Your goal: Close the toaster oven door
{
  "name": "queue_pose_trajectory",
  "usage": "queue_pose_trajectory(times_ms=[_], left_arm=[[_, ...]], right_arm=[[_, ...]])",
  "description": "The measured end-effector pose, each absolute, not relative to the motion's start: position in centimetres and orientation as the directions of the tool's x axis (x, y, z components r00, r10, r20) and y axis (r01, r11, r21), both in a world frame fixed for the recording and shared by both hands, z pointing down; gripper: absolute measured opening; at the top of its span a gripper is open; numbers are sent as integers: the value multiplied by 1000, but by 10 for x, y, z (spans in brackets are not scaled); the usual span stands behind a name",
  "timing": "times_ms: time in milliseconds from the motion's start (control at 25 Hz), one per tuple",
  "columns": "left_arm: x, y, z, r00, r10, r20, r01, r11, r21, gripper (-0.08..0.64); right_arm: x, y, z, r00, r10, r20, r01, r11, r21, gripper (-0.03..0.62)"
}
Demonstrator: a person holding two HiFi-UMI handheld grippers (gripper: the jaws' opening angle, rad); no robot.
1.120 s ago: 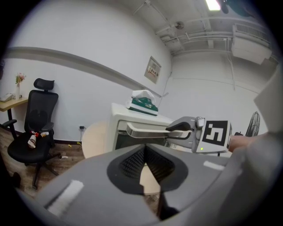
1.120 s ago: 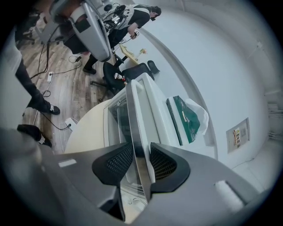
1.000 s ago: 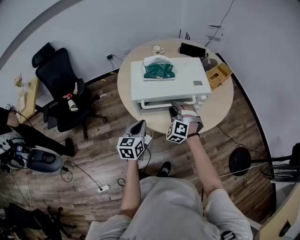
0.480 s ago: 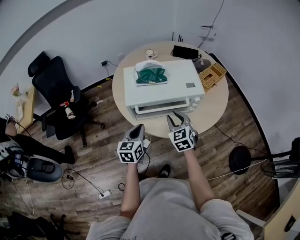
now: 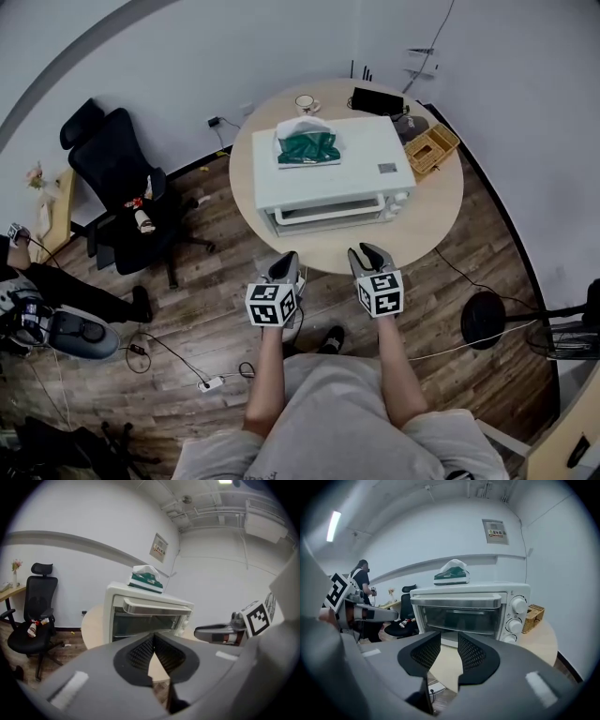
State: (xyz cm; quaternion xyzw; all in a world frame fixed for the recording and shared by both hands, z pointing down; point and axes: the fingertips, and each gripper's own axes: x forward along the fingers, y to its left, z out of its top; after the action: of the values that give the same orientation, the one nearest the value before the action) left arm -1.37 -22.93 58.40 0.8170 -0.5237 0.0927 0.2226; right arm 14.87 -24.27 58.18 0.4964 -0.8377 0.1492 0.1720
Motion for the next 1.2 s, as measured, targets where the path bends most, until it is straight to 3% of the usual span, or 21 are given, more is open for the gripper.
queue_pose_trajectory(times_ms=[360, 880, 1200], left_arm=[[-10, -222, 591, 444, -799, 405, -894, -367, 257, 58], [-1, -227, 583, 469, -791, 394, -883, -403, 242, 58], [-4, -230, 580, 471, -788, 396, -882, -408, 235, 58]], right_arm=[[138, -233, 573, -479, -798, 365, -874, 472, -114, 109], [133, -233, 566, -497, -790, 358, -864, 489, -120, 106], [129, -240, 559, -502, -797, 335, -863, 488, -132, 50]])
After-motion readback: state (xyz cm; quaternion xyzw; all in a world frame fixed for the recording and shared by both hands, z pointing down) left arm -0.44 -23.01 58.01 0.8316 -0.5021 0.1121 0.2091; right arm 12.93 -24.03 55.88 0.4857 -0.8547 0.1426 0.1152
